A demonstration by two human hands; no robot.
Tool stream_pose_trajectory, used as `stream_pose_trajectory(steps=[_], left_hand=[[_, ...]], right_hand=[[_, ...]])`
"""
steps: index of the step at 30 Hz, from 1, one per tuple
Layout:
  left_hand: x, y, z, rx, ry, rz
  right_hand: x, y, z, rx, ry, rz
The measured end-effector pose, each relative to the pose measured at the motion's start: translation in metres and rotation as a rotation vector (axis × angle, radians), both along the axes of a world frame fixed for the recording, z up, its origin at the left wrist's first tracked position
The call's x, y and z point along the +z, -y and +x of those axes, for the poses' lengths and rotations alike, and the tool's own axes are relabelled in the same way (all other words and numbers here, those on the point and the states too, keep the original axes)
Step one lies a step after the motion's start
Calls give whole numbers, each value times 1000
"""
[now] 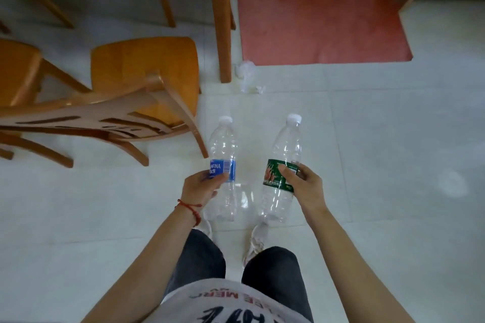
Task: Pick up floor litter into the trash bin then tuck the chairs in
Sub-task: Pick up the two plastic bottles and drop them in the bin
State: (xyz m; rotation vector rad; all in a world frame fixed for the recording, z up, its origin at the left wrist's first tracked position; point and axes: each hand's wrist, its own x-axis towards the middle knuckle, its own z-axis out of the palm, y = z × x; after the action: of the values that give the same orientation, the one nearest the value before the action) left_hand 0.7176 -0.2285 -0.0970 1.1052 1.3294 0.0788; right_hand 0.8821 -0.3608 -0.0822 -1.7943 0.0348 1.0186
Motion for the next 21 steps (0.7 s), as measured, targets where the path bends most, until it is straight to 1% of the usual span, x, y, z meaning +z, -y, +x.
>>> stream_pose_trajectory(steps=[5, 10, 15, 21], left_hand=[[20, 9, -18, 108, -11, 27], [29, 28, -29, 333, 16, 44], [32, 65, -43, 584, 46, 20], [40, 121, -82, 845, 77, 14]], right_hand=[[25, -6, -4, 138, 38, 37], [33, -7, 4, 274, 49, 77], [31, 0, 8, 466, 30, 51], [27, 1, -17, 681, 1, 14]])
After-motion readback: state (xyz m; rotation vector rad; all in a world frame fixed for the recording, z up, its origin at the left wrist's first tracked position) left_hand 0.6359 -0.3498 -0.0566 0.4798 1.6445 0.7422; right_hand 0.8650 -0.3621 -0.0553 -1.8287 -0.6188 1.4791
